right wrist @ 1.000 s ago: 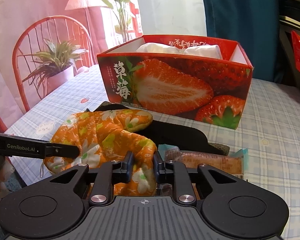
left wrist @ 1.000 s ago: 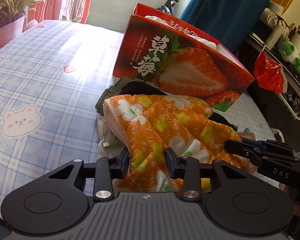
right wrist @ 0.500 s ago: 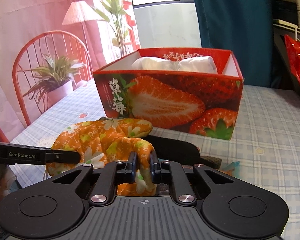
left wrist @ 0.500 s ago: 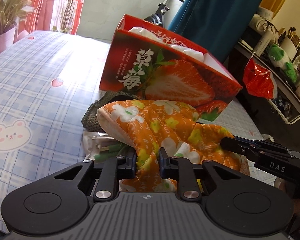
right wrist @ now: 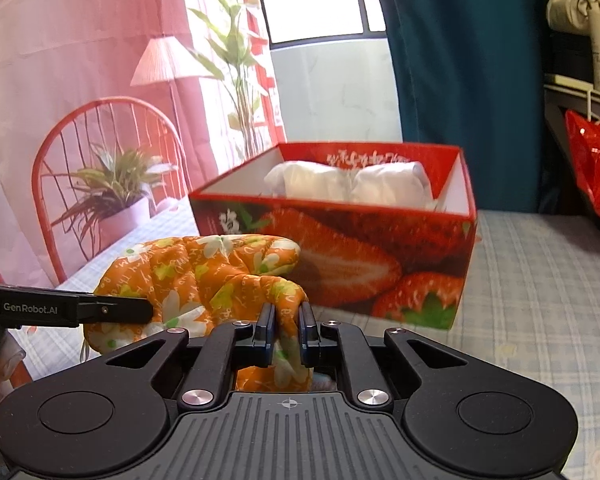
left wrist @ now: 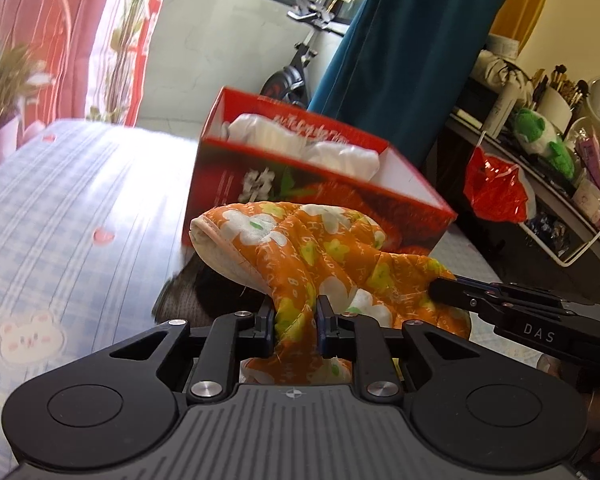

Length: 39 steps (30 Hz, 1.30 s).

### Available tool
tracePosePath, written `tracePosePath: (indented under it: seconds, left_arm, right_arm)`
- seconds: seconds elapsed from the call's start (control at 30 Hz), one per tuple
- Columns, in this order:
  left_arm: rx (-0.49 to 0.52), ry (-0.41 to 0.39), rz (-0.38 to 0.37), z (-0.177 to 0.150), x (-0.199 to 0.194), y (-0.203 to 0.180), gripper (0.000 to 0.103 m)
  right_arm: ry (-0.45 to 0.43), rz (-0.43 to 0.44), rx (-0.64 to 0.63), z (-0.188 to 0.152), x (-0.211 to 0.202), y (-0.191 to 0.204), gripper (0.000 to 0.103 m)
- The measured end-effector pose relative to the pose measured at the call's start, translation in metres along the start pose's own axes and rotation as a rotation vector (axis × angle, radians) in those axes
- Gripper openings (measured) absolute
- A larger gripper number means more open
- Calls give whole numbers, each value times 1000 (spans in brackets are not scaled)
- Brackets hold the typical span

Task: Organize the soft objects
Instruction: 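Lift the orange floral cloth with the left tool over the box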

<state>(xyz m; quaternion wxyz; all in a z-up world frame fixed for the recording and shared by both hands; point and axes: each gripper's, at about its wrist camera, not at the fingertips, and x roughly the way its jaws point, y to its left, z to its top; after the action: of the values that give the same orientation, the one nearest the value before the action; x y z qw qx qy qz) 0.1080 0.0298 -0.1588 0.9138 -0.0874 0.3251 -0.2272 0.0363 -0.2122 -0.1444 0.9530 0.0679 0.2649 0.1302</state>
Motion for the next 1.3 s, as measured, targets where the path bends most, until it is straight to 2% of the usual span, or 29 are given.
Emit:
tracePosePath:
  seconds: [0.33, 0.43, 0.57, 0.67, 0.8, 1.0, 1.2, 1.3]
  left_arm:
    - [63, -100, -53, 76, 9, -17, 20]
    - [81, -132, -71, 105, 23, -20, 20]
    - [135, -146, -53, 137, 49, -25, 20]
    - [144, -115, -41, 156, 75, -24, 20]
    - [117, -24, -34, 166, 113, -15, 20]
    - [132, 126, -20, 156, 156, -8, 21]
    - [155, 198, -5, 147, 186, -5, 23]
    - [166, 218, 10, 145, 192, -5, 31]
  right_arm:
    - [-125, -33, -45, 64, -1, -18, 10]
    - [-164, -57, -79, 88, 9, -23, 10]
    - [-195, -94, -118, 118, 32, -30, 10]
    - [-194, -124, -140, 134, 56, -38, 10]
    - [-130, -148, -107, 140, 91, -58, 10]
    - [24, -142, -29, 123, 127, -81, 10]
    - [104, -154, 49, 107, 141, -97, 10]
    - [126, -168, 45, 104, 143, -97, 10]
